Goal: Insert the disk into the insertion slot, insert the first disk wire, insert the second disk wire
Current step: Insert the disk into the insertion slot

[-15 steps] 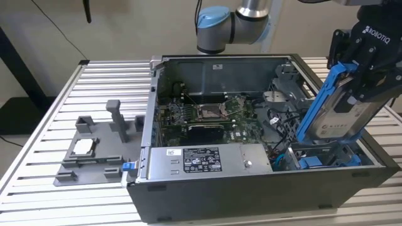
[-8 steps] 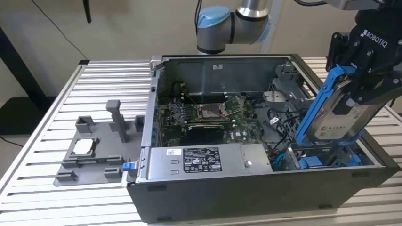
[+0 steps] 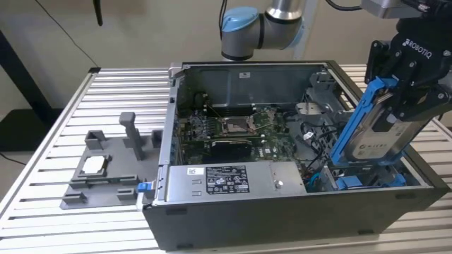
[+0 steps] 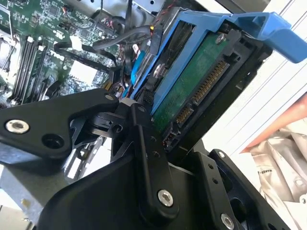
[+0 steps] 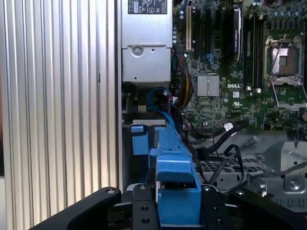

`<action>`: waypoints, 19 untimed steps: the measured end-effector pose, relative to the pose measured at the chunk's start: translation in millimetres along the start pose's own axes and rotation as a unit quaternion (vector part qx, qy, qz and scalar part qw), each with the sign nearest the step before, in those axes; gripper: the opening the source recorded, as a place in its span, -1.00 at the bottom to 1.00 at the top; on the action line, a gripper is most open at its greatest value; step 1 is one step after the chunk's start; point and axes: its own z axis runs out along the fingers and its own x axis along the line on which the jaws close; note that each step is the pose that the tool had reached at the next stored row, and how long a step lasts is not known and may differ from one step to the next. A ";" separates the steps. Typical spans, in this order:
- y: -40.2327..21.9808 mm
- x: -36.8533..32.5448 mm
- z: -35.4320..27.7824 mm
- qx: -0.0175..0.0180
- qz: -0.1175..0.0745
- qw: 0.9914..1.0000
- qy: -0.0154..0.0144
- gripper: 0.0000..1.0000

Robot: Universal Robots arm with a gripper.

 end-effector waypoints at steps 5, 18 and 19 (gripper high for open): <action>-0.1 0.7 4.1 0.000 0.000 1.000 0.000 -0.35; -2.6 1.4 15.8 0.000 0.000 1.000 0.000 -0.35; -2.7 1.4 16.7 0.000 0.000 1.000 0.000 -0.35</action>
